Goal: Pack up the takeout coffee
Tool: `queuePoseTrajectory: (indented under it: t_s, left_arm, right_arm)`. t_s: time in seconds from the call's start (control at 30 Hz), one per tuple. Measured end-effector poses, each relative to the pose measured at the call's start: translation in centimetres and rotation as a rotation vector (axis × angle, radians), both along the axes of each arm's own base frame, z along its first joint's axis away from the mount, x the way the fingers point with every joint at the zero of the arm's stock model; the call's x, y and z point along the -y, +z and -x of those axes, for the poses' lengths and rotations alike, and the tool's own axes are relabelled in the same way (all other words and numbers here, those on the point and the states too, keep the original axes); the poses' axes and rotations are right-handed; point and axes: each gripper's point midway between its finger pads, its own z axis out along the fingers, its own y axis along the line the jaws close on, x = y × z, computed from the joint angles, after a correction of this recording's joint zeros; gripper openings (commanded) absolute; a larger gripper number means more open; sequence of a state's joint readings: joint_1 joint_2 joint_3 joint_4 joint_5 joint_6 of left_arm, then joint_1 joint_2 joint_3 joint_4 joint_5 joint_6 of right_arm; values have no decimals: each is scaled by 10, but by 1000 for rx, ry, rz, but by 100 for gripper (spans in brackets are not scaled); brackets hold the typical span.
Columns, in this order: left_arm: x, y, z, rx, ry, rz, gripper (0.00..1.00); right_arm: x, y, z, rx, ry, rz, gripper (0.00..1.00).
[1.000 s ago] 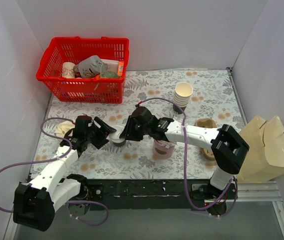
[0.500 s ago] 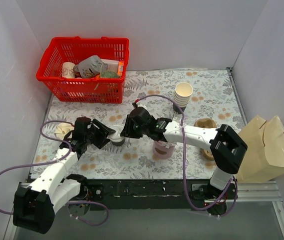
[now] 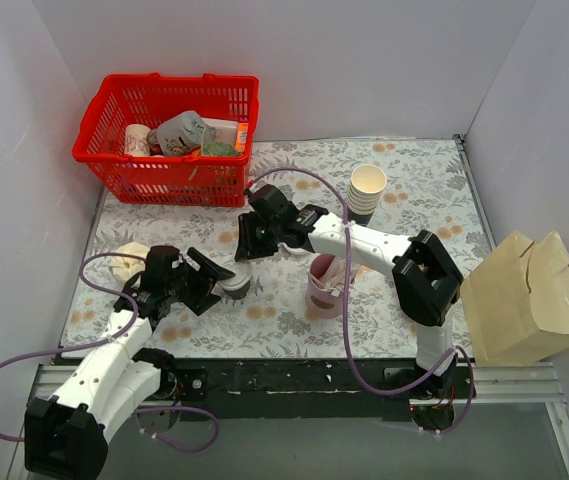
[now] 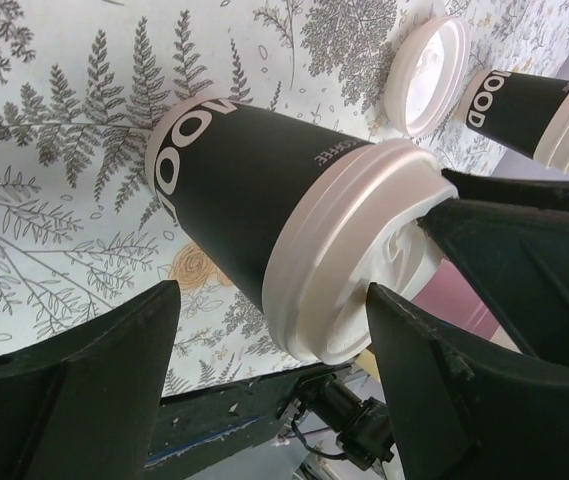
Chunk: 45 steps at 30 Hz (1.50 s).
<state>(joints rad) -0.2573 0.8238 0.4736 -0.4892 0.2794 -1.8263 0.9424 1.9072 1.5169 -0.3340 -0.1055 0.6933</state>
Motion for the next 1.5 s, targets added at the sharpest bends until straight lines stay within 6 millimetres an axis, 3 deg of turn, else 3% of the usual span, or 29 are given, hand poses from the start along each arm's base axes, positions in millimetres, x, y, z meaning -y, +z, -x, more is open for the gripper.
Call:
queuePoseTrajectory:
  t_s: [0.23, 0.43, 0.7, 1.0, 1.5]
  left_arm:
    - [-1, -2, 11, -28, -13, -1, 86]
    - [-2, 3, 8, -47, -19, -28, 94]
    - [-9, 14, 1, -39, 1, -77, 95]
    - [-14, 15, 0, -33, 19, -104, 91]
    - [-10, 16, -10, 39, 27, -74, 81]
  right_arm:
    - [-4, 5, 1, 49, 111, 23, 63]
    - [-2, 10, 1, 63, 133, 38, 76]
    - [-8, 32, -5, 78, 115, -3, 77]
    - [17, 14, 25, -74, 76, -37, 77]
    - [2, 23, 34, -172, 58, -142, 71]
